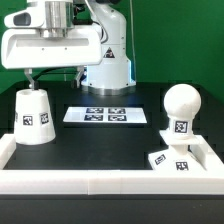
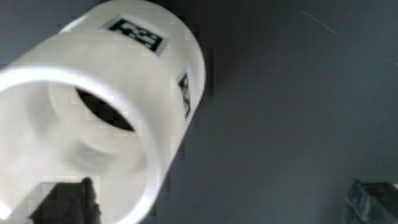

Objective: Assemble lamp

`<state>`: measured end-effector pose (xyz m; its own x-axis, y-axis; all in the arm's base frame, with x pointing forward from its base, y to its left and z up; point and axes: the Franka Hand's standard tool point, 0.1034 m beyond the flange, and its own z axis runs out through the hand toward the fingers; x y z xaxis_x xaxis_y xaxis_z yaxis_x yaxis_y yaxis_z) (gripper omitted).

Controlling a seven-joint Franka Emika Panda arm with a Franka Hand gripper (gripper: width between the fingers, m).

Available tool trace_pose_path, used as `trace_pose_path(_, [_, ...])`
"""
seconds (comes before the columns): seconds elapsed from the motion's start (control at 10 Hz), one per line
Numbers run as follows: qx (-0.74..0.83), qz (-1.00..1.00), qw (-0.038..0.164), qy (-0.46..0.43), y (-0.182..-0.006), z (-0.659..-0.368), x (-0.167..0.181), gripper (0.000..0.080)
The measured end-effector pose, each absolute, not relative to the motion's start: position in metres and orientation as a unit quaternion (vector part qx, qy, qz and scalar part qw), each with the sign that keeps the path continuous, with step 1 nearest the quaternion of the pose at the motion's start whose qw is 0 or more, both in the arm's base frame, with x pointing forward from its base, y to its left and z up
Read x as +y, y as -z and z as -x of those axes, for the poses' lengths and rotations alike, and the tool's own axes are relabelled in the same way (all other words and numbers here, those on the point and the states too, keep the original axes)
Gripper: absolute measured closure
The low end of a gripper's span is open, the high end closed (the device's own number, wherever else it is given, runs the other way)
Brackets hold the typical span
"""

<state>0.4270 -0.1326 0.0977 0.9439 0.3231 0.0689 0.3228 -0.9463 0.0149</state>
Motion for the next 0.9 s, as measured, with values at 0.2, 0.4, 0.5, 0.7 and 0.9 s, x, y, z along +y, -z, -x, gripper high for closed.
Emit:
trace_pose_path(0.2, [0.163,-0.986,0.003,-0.030,-0.087,-0.423,-0.135,0.0101])
trace_pose_path(0.4, [0.164,-0.986,0.002,-0.022,-0.077,-0.421,-0.135,0.0101])
trace_pose_path(0.5, [0.165,-0.986,0.002,-0.022,-0.076,-0.423,-0.136,0.0127])
trace_pose_path(0.7, [0.164,-0.986,0.003,-0.023,-0.077,-0.423,-0.136,0.0311])
trace_pose_path(0.9, [0.164,-0.986,0.002,-0.022,-0.076,-0.423,-0.136,0.0496])
